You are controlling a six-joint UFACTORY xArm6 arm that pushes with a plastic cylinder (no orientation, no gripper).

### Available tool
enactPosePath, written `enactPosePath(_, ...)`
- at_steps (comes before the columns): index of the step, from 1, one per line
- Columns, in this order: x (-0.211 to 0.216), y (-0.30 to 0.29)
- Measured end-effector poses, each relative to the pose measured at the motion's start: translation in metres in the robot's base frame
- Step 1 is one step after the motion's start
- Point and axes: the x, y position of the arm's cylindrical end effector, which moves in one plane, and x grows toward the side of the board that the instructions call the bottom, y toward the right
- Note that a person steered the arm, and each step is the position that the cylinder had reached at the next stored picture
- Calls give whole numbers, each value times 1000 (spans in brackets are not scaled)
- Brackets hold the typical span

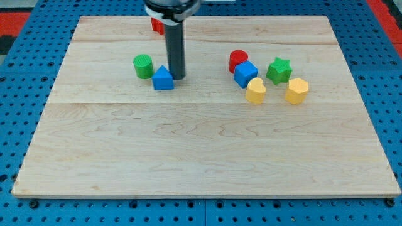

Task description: Push the blue triangle towards bottom center side of board

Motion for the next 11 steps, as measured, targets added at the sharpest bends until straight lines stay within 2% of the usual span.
enactPosePath(1,-19,-11)
enactPosePath(3,38,-38)
enactPosePath(4,39,-61)
enactPosePath(5,113,-37)
enactPosePath(6,120,-51)
enactPosePath(7,109,-121)
enactPosePath(8,154,-102)
enactPosePath(9,155,-58)
enactPosePath(11,100,-60)
